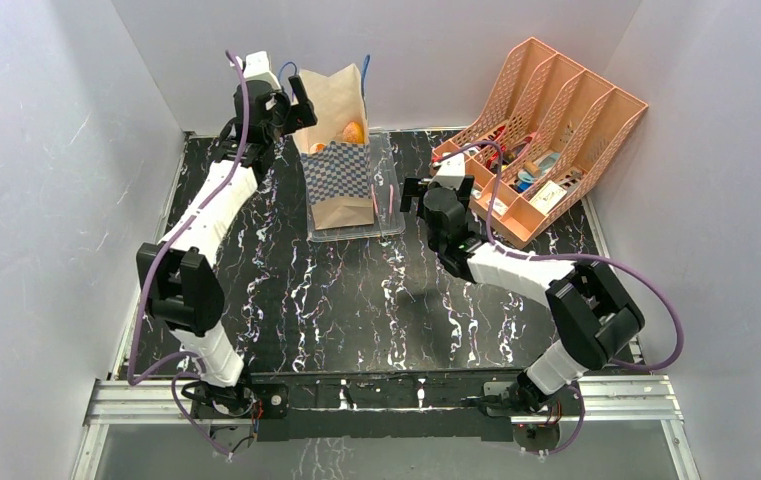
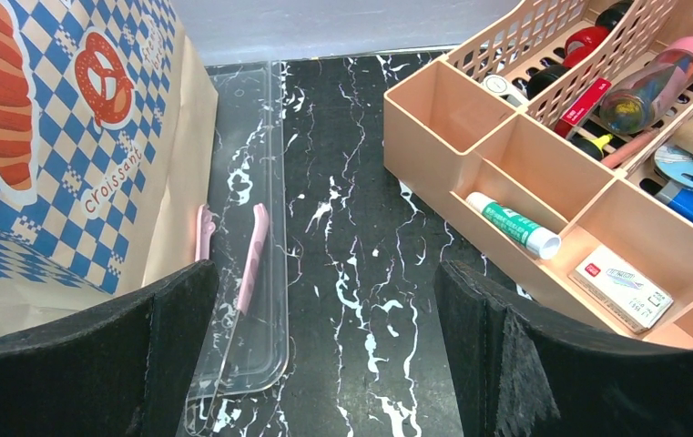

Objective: Take the fake bread out of the paper bag
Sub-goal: Pick up the paper bag from the container.

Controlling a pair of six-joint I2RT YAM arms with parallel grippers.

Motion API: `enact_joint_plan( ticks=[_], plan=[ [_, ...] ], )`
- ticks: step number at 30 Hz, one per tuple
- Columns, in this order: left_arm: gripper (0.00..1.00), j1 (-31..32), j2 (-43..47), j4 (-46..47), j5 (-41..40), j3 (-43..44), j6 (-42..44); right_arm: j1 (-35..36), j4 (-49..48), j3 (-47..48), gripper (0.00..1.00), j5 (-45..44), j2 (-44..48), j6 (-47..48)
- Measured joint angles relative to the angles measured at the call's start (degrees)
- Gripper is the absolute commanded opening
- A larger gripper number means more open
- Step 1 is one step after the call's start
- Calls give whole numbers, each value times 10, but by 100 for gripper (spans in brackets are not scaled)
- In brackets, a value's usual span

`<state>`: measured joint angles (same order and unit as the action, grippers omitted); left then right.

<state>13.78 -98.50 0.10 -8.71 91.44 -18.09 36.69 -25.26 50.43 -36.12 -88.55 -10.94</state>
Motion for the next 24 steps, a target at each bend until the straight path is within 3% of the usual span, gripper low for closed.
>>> enact_joint_plan(
  ticks=[10, 12, 13, 14, 24],
  plan=[
    [45, 1, -89, -76, 12, 103, 0, 0, 2, 33, 88, 0, -40, 17],
    [27, 1, -100, -89, 17, 106, 1, 0, 3, 39, 88, 3, -50, 18],
    [9, 2, -103, -96, 19, 106, 1, 0, 5, 41, 88, 5, -53, 18],
    [0, 2, -105, -100, 20, 106, 1, 0, 8, 42, 88, 7, -56, 18],
    [0, 2, -112, -99, 46, 111, 23, 10, 17, 68, 97, 29, -109, 16]
  ],
)
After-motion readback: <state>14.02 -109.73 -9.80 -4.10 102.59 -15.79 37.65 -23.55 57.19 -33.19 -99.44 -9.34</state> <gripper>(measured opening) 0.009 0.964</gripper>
